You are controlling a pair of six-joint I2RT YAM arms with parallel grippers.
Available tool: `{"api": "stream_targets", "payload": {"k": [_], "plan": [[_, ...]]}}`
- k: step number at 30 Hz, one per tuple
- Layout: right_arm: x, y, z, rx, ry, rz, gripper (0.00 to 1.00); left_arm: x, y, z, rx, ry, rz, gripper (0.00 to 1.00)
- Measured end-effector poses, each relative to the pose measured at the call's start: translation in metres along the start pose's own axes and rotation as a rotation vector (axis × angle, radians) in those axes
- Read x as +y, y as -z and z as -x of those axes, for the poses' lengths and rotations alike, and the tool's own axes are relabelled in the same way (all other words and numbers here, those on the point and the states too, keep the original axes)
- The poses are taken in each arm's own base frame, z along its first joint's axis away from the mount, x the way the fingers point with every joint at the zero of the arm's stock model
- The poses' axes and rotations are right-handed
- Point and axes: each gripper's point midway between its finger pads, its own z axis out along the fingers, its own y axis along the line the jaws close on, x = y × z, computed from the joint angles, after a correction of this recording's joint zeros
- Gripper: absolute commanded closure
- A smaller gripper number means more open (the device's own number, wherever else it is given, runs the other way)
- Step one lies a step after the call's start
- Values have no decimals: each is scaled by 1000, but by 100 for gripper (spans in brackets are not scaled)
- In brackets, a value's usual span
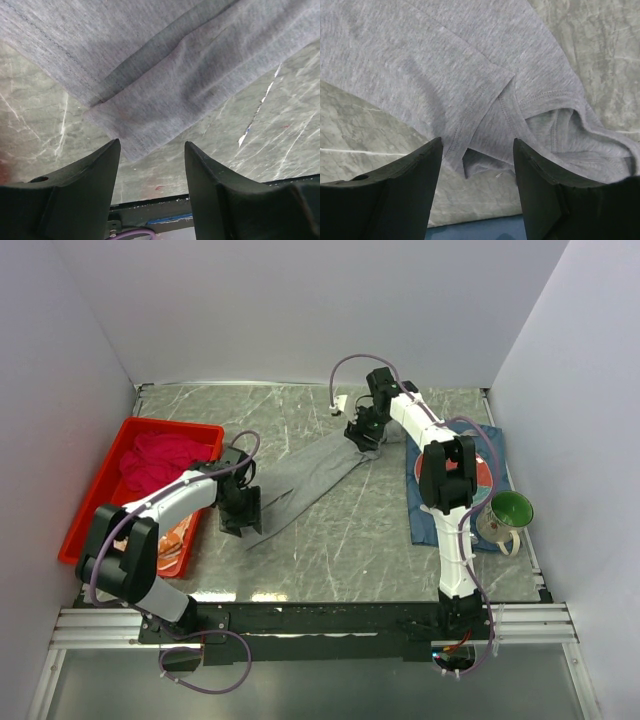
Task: Fold and stack the mixed laundry pile
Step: Fold the tank top at the center of the board.
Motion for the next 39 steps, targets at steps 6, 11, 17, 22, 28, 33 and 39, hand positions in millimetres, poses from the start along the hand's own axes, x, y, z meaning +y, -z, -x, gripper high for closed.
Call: {"api": "stream_targets", "payload": {"k": [6, 11, 17, 22, 28, 33, 39], "plan": [[6, -4, -6, 18, -18, 24, 47, 4, -10, -6, 26, 4, 8, 43], [12, -12, -14, 36, -41, 53, 50, 8, -19, -15, 67, 15, 22, 43], [17, -12, -16, 38, -65, 72, 81, 9, -23, -17, 83, 27, 31, 44], [18, -11, -19, 33, -88, 83, 100, 10, -25, -18, 89, 31, 40, 45], [29, -3, -52, 46, -171, 119, 100, 11, -25, -17, 89, 36, 41, 46], [41, 16, -80, 65, -239, 131, 100, 12, -26, -17, 91, 42, 43, 46], [52, 32, -79, 50, -258, 129, 76, 12, -25, -17, 93, 41, 42, 43]]}}
